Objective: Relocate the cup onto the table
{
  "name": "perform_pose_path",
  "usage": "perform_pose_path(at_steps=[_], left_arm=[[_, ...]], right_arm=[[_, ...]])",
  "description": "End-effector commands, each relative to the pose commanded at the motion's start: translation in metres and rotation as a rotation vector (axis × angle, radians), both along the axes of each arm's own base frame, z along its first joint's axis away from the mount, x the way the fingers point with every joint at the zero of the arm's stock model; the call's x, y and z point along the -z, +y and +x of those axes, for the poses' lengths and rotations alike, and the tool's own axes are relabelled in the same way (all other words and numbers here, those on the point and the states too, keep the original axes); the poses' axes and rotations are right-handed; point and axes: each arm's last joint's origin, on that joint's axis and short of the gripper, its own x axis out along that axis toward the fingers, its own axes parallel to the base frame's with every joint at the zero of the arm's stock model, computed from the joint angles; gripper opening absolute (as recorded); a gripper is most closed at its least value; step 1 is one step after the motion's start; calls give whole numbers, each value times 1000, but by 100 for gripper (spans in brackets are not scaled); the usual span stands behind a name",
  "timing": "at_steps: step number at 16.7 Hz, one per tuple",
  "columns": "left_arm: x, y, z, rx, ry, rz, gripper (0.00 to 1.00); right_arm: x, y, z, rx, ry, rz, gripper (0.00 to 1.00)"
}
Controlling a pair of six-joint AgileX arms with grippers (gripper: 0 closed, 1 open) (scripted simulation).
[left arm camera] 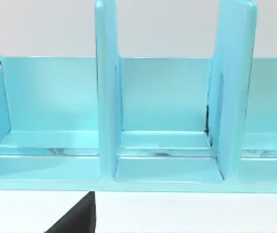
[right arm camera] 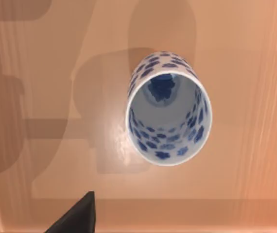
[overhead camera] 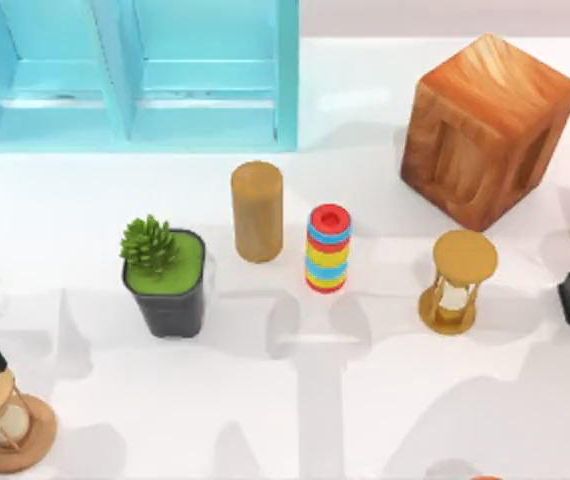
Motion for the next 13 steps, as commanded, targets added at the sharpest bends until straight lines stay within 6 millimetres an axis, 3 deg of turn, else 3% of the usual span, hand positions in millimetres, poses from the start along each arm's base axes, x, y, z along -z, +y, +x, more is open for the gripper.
perform_pose_path(at_steps=[4, 13], left_arm=[[0, 0, 0, 0, 0, 0, 100], [0, 0, 0, 0, 0, 0, 100]], right_arm=[[18, -4, -2, 4, 2, 2, 100], [95, -4, -3, 5, 6, 2, 100]])
